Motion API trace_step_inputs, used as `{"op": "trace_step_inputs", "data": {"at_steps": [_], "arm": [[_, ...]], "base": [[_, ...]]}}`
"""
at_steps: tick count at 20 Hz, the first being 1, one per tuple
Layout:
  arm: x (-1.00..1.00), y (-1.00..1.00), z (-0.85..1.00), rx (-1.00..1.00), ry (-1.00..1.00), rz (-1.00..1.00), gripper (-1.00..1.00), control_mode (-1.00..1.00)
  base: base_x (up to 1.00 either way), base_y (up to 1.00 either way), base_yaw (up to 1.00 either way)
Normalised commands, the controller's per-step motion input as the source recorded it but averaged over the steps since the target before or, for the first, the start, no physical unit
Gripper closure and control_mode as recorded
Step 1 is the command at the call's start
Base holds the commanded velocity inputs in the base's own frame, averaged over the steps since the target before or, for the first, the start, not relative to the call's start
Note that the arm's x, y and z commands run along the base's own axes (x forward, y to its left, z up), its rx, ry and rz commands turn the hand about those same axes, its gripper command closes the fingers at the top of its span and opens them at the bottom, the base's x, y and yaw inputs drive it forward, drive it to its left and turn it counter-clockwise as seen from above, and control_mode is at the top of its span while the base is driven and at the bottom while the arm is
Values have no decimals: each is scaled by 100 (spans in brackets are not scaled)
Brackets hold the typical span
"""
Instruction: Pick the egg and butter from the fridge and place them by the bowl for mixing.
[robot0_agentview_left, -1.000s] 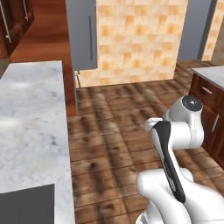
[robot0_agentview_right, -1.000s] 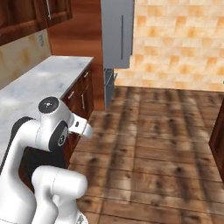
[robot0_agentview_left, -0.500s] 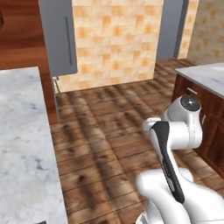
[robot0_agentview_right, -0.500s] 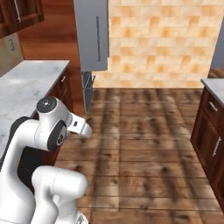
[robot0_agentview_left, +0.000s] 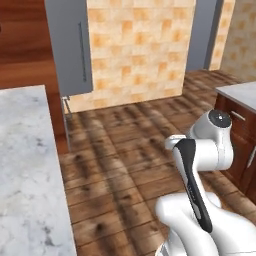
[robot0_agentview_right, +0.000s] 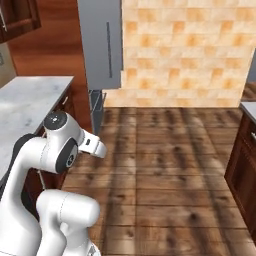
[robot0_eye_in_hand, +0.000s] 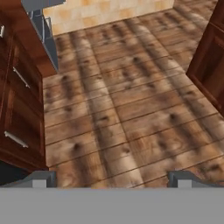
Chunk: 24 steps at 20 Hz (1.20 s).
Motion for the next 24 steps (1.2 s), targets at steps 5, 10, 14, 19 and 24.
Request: {"op": "trace_step_inputs", "data": {"at_steps": [5, 10, 14, 19, 24], "arm": [[0, 0, 0, 0, 0, 0, -100, 100], [0, 0, 0, 0, 0, 0, -100, 100], [0, 0, 0, 0, 0, 0, -100, 100], [0, 0, 0, 0, 0, 0, -100, 100], [0, 0, 0, 0, 0, 0, -100, 100]], "base": [[81, -9, 0], [73, -6, -3], [52, -2, -27], [34, 0, -48], [64, 0, -19]]}}
